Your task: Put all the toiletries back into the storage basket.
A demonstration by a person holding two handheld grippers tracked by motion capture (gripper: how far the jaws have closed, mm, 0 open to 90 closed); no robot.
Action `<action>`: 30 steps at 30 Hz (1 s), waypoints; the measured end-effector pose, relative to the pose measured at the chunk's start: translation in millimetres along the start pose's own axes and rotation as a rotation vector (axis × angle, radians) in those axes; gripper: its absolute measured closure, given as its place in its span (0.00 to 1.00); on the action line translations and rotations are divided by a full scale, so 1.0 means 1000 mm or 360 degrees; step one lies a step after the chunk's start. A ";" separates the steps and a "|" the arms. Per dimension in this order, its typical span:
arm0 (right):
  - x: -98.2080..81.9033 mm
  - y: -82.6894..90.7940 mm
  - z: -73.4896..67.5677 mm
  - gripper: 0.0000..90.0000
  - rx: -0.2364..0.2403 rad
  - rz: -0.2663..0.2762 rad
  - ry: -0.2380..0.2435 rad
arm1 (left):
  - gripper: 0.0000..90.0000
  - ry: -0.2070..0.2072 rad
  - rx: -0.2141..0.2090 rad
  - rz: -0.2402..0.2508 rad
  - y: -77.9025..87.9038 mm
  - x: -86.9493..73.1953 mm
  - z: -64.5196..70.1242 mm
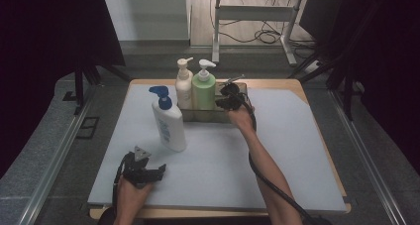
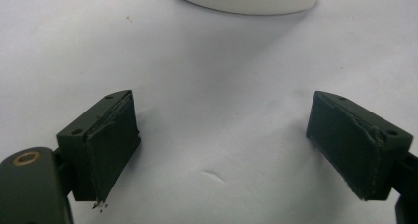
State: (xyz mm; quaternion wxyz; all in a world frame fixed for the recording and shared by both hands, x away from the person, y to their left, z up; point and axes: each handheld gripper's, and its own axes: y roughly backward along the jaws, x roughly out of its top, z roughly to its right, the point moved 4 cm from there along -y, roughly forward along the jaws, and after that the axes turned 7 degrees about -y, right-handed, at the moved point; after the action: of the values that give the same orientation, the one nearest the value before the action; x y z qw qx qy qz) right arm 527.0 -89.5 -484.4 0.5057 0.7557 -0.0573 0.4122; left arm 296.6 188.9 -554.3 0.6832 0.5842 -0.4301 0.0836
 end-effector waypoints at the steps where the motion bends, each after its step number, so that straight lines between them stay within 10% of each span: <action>1: 0.000 0.000 0.000 0.99 0.0000 -0.0002 0.0001 | 0.13 0.0000 0.0000 0.0000 0.000 0.000 0.000; 30: -0.001 0.029 0.007 0.82 -0.0030 0.0094 0.0085 | 0.13 0.0000 0.0002 0.0002 0.000 0.000 0.000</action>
State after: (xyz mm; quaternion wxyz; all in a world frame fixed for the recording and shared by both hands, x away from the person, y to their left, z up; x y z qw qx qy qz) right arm 515.3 -109.9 -465.3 0.5017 0.7376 -0.0700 0.4465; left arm 296.6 188.7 -554.3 0.6827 0.5844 -0.4305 0.0842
